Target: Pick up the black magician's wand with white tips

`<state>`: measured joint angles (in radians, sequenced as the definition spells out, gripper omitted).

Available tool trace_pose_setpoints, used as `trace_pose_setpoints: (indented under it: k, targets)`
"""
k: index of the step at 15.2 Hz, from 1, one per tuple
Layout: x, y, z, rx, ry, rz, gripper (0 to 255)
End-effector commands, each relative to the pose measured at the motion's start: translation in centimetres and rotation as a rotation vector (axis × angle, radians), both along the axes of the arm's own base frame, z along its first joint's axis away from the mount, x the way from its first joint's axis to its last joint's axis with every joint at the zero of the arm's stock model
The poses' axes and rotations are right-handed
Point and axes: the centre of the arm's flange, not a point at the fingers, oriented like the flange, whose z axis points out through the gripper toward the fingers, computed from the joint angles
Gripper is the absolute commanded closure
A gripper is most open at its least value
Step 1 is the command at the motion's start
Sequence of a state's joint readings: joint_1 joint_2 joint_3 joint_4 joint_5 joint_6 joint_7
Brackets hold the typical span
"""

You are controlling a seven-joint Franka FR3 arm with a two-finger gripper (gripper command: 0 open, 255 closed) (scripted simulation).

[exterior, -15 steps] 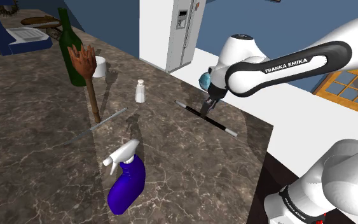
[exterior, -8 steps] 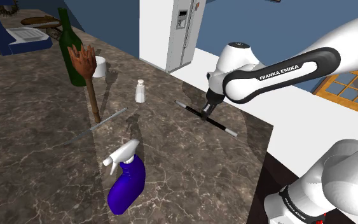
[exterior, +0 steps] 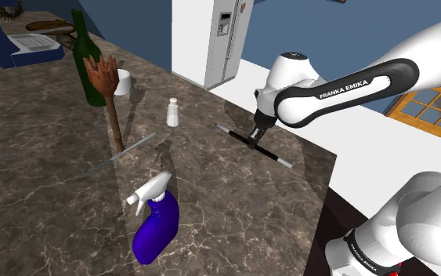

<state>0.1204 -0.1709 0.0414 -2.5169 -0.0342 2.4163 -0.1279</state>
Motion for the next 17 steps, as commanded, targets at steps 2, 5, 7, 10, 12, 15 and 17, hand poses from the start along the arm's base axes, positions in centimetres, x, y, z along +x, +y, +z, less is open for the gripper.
trace_pose_setpoints:
  k: [2, 5, 7, 10, 12, 15, 17]
  targets:
    - [0.0, 0.0, 1.0, 0.0, 0.0, 0.0, 255]
    - [0.0, 0.0, 2.6, 0.0, 0.0, 0.0, 255]
    - [0.0, 0.0, 3.7, 0.0, 0.0, 0.0, 255]
    - [0.0, 0.0, 5.3, 0.0, 0.0, 0.0, 255]
    - [0.0, 0.0, 6.3, 0.0, 0.0, 0.0, 255]
    - [0.0, 0.0, 7.9, 0.0, 0.0, 0.0, 255]
    - [0.0, 0.0, 8.0, 0.0, 0.0, 0.0, 255]
